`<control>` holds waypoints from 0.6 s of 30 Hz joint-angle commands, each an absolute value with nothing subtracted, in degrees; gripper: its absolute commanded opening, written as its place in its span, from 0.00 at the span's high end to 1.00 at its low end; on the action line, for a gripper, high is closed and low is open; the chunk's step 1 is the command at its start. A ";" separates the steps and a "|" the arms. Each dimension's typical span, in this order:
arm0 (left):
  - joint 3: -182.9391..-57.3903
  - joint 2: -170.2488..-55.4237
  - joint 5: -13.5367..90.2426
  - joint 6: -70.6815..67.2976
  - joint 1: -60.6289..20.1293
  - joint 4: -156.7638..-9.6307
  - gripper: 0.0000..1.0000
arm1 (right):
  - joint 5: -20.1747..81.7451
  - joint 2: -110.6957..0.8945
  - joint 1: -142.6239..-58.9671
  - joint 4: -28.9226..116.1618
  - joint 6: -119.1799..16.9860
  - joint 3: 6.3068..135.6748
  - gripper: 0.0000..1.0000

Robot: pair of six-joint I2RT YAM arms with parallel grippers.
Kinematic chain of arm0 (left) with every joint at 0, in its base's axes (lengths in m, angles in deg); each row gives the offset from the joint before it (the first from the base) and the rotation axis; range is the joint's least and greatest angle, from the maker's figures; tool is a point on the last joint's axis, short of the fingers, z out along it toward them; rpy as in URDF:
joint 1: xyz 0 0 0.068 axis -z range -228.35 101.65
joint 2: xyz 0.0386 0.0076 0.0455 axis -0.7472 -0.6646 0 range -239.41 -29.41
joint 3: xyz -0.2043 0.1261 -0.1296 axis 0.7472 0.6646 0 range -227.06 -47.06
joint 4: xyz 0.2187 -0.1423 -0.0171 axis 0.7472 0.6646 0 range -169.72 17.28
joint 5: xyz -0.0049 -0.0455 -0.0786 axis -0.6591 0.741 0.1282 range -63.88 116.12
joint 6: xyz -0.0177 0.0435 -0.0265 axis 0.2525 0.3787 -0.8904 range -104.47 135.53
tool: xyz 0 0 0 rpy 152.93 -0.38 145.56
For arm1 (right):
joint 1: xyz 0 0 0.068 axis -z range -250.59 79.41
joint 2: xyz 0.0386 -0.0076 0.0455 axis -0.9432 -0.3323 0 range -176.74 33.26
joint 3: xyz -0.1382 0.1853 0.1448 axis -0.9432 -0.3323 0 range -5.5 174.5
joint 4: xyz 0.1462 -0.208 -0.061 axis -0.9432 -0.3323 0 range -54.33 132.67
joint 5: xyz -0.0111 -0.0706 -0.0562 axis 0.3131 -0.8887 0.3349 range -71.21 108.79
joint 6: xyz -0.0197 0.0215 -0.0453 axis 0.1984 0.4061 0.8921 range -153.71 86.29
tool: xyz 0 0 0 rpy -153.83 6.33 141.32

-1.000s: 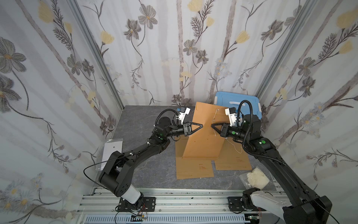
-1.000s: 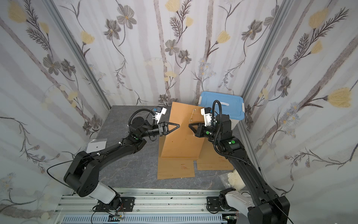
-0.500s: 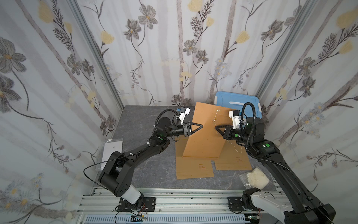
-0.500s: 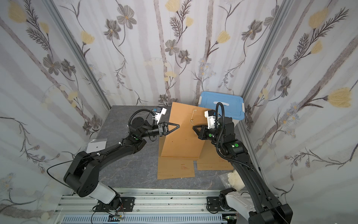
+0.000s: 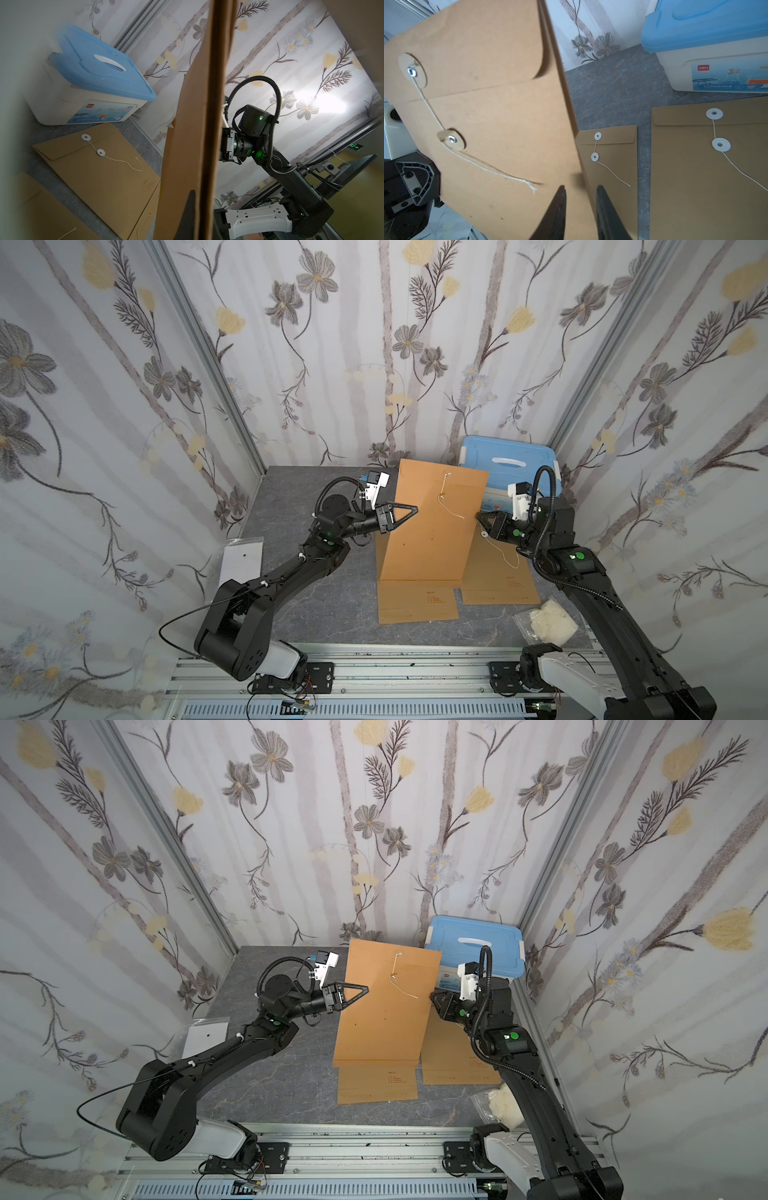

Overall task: Close the mouth of the file bag
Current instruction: Place the file bag at the center of the board.

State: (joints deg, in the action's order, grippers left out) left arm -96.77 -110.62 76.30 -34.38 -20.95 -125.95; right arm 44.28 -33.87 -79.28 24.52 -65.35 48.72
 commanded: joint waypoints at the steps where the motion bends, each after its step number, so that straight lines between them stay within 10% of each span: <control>1: -94.71 -106.37 74.64 -30.22 -23.45 -118.36 1.00 | 44.18 -34.61 -79.21 26.63 -65.37 48.70 0.65; 18: -95.37 -100.08 73.27 -19.17 -50.28 -70.21 1.00 | 38.22 -48.21 -96.61 23.50 -59.47 55.77 0.53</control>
State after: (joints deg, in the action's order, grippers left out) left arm -93.47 -99.34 72.89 -23.26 -48.58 -79.88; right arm 39.47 -46.31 -95.50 22.02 -60.67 55.21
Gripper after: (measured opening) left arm 0.060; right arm 0.466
